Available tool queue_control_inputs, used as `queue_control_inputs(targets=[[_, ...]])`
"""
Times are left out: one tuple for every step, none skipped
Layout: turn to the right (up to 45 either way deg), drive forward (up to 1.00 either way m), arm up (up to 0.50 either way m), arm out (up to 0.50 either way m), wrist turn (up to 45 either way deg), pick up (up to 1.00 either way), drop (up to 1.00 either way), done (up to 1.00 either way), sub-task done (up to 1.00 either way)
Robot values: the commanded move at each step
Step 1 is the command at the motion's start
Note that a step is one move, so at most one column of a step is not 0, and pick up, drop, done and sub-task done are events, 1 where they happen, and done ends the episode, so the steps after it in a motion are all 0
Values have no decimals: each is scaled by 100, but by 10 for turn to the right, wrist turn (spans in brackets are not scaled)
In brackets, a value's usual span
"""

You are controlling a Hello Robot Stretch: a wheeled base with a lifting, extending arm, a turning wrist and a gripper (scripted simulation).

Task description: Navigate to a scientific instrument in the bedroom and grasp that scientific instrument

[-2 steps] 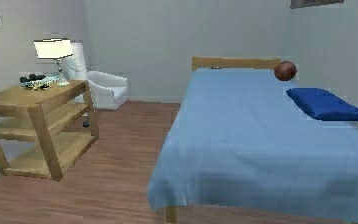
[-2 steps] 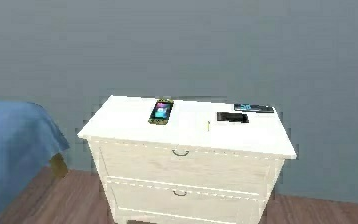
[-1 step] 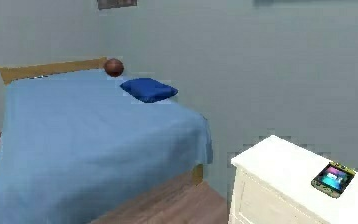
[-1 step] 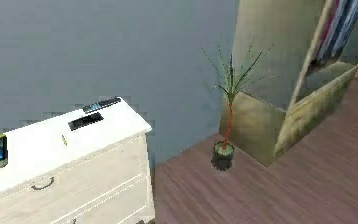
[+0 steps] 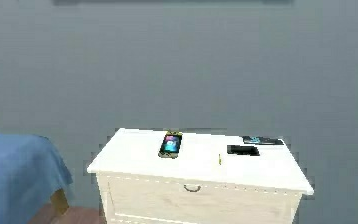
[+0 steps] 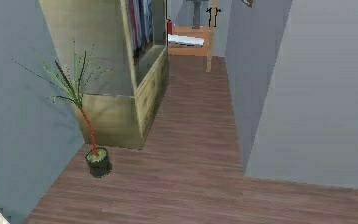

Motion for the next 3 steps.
queue_control_inputs(targets=[[60, 0, 0, 0, 0, 0, 0, 0, 0], [0, 50, 0, 0, 0, 0, 0, 0, 0], [-450, 0, 0, 0, 0, 0, 0, 0, 0]])
